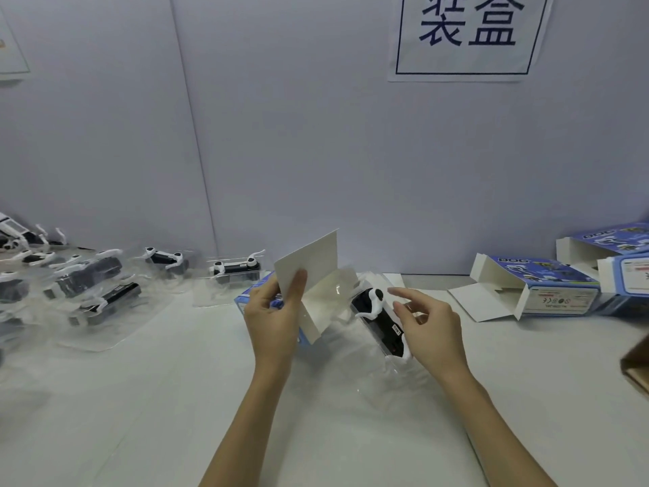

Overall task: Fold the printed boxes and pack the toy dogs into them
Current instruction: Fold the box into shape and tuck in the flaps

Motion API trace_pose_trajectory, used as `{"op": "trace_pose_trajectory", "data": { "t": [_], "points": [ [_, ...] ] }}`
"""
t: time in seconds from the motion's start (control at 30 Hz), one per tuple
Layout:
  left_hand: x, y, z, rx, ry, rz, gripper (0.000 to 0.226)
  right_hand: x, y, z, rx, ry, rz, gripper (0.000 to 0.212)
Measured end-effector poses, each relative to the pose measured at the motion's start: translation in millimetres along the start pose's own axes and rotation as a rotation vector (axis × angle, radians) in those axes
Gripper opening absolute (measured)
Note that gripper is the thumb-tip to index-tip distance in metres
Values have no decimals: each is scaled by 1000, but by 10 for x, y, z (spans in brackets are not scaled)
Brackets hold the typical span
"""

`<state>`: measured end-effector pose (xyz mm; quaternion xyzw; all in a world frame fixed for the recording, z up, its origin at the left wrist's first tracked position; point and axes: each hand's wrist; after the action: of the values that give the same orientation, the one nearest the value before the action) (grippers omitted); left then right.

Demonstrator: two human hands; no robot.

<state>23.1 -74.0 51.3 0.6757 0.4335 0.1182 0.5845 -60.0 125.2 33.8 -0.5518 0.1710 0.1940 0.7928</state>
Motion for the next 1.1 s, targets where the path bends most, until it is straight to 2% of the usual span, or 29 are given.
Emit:
{"op": "trace_pose_trajectory", "data": {
  "t": [0.1,0.3,0.5,0.7,0.87,0.93,1.1],
  "points": [
    [-1,-9,3,-6,12,-8,6,29,-3,-53,45,38,-1,26],
    [-25,-47,9,-29,-33,-49,15,-28,50,-44,-46,-11,-49,26],
    [-57,-99,43,-47,13,-37,14,-17,36,-41,-46,3,-71,27],
    [-46,-124,44,-73,8,-73,17,60,-50,-65,106,11,-30,25],
    [-9,-91,44,-80,-20,-47,13,54,-78,-15,152,-101,-20,32],
    [13,-108,38,-109,-56,-28,20,42,-58,15,138,-149,-25,33],
    [18,-133,35,-227,-162,-14,56,-51,50,155,146,-192,-85,28]
  ]
}}
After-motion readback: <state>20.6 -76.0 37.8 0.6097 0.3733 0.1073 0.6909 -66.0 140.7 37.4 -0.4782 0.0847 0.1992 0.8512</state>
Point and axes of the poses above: each hand's wrist, its own x-axis away from the middle knuckle, its own z-axis out of the back of the hand, y = z × x, and after that the axes turned 5 degrees about z, right-handed
